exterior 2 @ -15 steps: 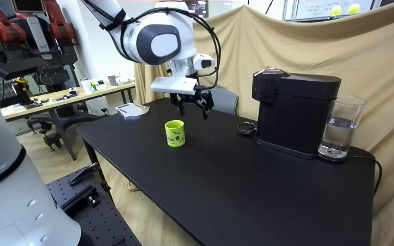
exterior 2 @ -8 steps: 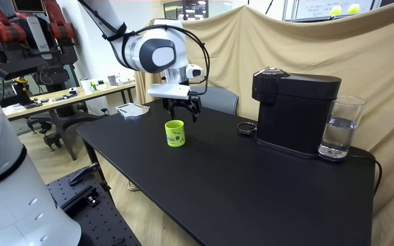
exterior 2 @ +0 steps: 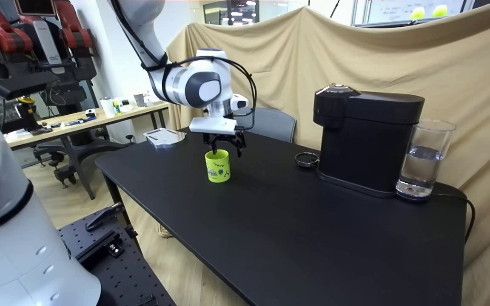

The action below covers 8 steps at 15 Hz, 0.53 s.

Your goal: Move the mug slightly backward

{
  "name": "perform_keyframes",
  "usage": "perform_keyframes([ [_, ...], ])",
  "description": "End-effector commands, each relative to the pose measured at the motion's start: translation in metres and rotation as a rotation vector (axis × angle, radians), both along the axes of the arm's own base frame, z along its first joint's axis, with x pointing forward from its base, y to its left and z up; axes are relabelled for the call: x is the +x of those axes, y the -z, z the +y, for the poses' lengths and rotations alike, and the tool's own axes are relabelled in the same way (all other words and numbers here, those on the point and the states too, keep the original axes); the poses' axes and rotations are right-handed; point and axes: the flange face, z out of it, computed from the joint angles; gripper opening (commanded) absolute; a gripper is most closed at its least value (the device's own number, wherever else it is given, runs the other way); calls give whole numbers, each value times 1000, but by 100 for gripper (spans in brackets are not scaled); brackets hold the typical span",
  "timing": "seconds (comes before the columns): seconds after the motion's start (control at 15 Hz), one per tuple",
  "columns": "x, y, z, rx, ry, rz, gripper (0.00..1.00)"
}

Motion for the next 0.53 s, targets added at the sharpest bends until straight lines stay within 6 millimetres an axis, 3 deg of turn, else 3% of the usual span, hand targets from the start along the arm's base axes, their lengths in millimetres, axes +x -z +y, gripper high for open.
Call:
perform_keyframes([
  [0.0, 22, 16, 6, 2, 47, -59, 100],
  [0.13, 28, 28, 5, -16, 49, -46, 100],
  [0.2, 29, 33, 5, -21, 45, -28, 75],
  [0.27, 30, 36, 6, -23, 37, -22, 74],
  [0.47, 31, 41, 9, -15, 18, -7, 53],
])
